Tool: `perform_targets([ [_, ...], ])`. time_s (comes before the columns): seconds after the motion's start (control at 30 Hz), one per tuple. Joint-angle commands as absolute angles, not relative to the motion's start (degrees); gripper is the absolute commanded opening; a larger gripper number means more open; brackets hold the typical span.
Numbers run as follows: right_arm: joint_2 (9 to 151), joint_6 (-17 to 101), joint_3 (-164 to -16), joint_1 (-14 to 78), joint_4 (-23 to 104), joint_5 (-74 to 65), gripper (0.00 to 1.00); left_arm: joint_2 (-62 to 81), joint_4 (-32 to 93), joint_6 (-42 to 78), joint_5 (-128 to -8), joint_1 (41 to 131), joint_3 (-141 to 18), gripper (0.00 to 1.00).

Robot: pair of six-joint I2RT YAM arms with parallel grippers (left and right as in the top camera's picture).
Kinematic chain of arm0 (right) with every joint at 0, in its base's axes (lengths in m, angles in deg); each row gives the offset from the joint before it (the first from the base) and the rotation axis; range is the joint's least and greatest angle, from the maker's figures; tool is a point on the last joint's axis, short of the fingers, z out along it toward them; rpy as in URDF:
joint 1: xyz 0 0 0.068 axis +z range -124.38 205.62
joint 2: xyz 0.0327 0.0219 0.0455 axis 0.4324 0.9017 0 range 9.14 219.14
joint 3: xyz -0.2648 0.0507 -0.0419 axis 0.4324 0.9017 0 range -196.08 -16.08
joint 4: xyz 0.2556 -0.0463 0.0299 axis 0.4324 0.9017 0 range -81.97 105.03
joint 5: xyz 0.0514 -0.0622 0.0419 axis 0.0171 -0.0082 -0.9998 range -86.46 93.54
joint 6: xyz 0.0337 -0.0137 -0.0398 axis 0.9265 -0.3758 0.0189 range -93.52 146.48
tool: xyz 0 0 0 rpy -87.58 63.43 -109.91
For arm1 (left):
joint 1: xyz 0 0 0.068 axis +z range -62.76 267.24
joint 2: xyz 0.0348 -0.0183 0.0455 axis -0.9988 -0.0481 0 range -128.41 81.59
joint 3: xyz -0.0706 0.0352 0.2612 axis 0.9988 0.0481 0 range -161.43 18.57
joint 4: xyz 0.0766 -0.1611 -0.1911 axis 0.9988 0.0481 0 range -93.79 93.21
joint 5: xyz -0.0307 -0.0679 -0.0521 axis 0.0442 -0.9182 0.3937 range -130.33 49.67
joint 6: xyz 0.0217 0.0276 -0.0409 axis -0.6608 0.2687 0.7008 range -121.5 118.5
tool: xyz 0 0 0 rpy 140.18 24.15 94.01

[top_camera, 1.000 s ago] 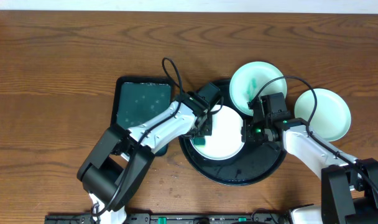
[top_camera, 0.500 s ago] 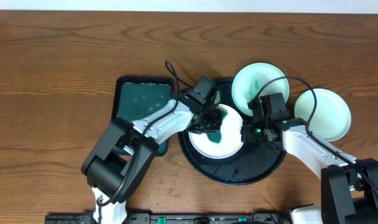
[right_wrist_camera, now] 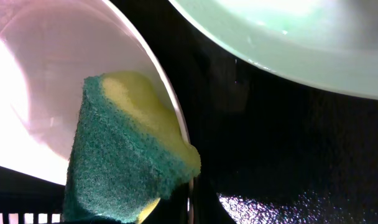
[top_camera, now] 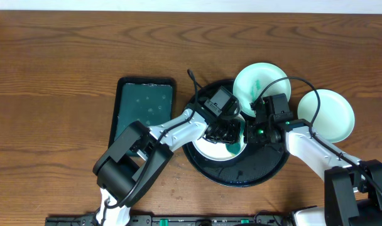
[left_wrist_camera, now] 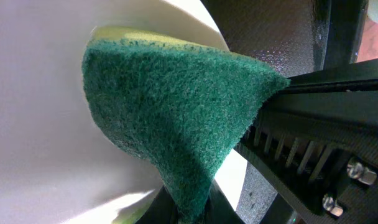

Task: Clean dirty plates on tray and stack at the side
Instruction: 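Scrub the white plate with the sponge while the right gripper holds its rim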

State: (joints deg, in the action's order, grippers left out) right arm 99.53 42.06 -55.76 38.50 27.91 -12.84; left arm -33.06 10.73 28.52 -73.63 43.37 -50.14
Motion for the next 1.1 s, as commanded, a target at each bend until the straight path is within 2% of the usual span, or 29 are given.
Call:
perform_targets([
  [0.0, 101.3, 41.5, -54.6, 38.9, 29.1, -10.9, 0.01, -34.4, 10.9, 29.2, -70.8, 42.9, -49.6, 0.08],
  [0.27, 101.3, 41.5, -54.6, 38.9, 29.3, -10.9, 0.01, -34.4, 23.1, 33.1, -37.6, 45.6, -49.8, 0.07],
  [0.4, 101.3, 41.5, -54.6, 38.9, 29.3, -10.9, 0.01, -34.4, 26.3, 33.4, -34.6, 47.2, -51.8, 0.07],
  [0.6, 101.3, 41.5, -54.6, 38.9, 29.3, -10.9, 0.01, -34.4, 32.7, 32.4, -23.8, 47.7, -55.5, 0.07],
  [0.9, 101.3, 41.4, -54.6, 38.9, 29.2, -10.9, 0.01, -34.4, 41.1, 31.5, -22.0, 47.7, -55.7, 0.07],
  [1.07, 101.3, 41.4, -54.6, 38.8, 29.2, -10.9, 0.01, -34.4, 42.8, 31.1, -36.9, 47.7, -55.7, 0.07],
])
